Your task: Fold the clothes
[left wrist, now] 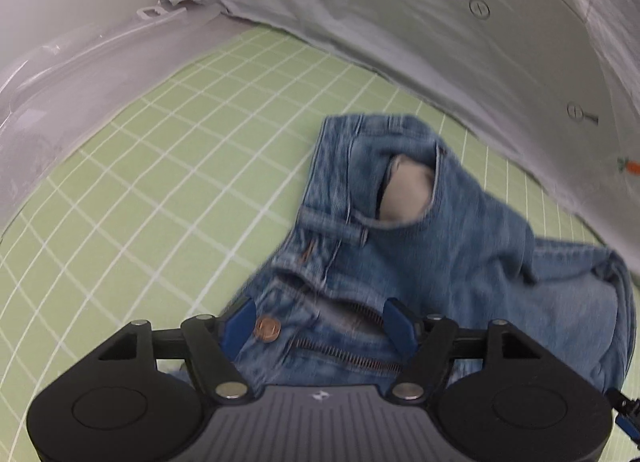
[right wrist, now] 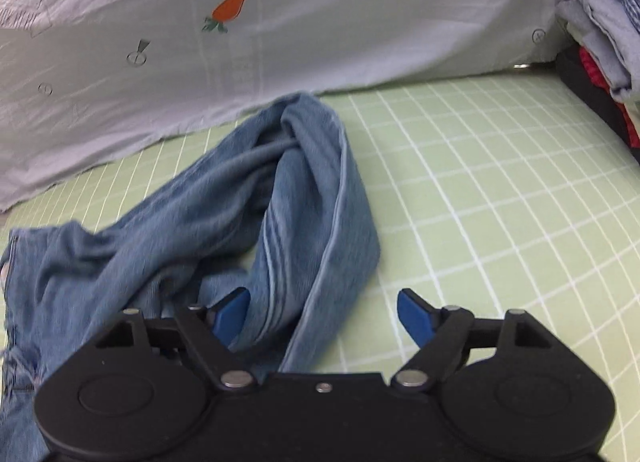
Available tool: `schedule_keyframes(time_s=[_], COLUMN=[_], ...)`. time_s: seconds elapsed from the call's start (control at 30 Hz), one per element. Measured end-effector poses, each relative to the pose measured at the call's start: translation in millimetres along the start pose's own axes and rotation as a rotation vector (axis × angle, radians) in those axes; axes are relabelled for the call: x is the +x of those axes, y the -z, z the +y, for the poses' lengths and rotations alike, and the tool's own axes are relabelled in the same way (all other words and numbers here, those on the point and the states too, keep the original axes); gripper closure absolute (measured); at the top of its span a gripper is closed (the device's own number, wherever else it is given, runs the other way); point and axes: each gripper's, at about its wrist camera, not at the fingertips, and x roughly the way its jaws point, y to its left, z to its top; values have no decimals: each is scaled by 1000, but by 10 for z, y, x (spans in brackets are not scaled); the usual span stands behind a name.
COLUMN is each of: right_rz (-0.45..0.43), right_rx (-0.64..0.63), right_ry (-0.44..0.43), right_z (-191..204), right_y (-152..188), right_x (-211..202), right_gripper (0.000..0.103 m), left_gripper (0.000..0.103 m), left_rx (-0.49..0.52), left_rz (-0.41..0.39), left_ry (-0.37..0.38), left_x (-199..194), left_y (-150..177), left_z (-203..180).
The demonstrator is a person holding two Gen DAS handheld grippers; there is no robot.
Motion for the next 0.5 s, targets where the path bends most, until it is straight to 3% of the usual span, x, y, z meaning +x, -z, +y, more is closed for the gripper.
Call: schedule_keyframes(time_s=[0.07,0.2,0.37,0.5], right_rz=[48,49,35,43], right_rx=[3,-4,-2,-57], right_ry=[-3,-47,-85,-27], right_z=[39,80,105,176], right_y=[190,281,296,360], right_x=[17,-24,-104,-98], right_gripper=[23,26,25,20], left_gripper=[32,31,24,15], left_rx=[-9,22,44,56], left_rz=[35,62,63,62], left_ry=[2,-27,-71,-102], left_x=[-26,3,40,91], left_y=[194,435,454,478], left_z=[58,3,-106,-184])
